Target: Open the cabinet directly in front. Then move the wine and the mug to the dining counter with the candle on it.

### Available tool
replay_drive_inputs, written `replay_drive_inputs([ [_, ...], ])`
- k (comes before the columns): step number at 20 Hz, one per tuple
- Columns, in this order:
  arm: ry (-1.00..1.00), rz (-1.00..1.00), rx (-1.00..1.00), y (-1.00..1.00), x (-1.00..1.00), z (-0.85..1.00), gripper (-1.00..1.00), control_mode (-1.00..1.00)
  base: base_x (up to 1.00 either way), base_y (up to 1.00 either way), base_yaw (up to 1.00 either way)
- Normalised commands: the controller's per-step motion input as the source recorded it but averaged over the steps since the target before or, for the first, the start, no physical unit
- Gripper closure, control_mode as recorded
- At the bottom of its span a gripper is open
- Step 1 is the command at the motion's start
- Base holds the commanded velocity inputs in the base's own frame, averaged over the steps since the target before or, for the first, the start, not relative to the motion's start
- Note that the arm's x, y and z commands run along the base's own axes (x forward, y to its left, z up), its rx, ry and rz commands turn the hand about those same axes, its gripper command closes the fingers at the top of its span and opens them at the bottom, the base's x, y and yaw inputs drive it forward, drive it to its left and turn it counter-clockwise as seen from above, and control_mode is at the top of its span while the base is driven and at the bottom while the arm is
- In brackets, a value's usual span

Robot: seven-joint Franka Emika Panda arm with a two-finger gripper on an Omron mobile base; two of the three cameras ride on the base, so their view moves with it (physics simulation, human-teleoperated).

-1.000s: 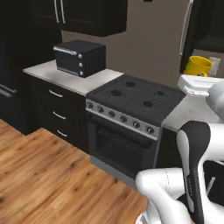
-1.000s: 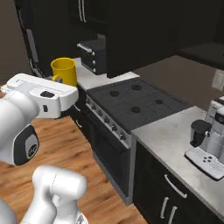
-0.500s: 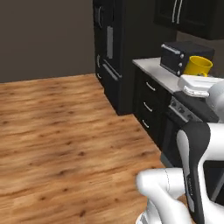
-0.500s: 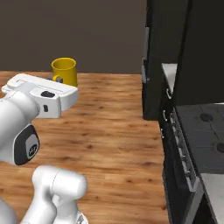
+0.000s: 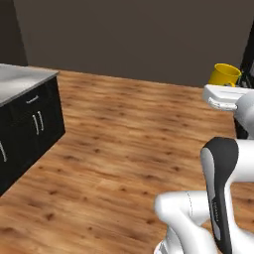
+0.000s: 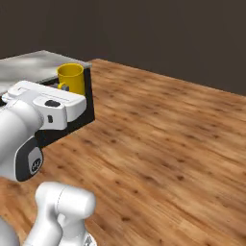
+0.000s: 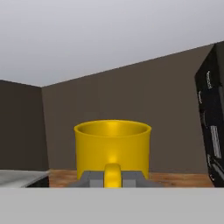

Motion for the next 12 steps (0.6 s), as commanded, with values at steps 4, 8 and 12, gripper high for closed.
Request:
replay_drive_inputs([
  [4, 0.00, 0.00, 0.00, 0.00, 0.00, 0.00, 1.00, 1.00, -0.02, 0.00, 0.96],
  [8, 0.00, 0.00, 0.00, 0.00, 0.00, 0.00, 1.00, 1.00, 0.00, 0.00, 0.89],
  [12, 0.00, 0.00, 0.00, 0.00, 0.00, 0.00, 1.00, 1.00, 0.11, 0.00, 0.86],
])
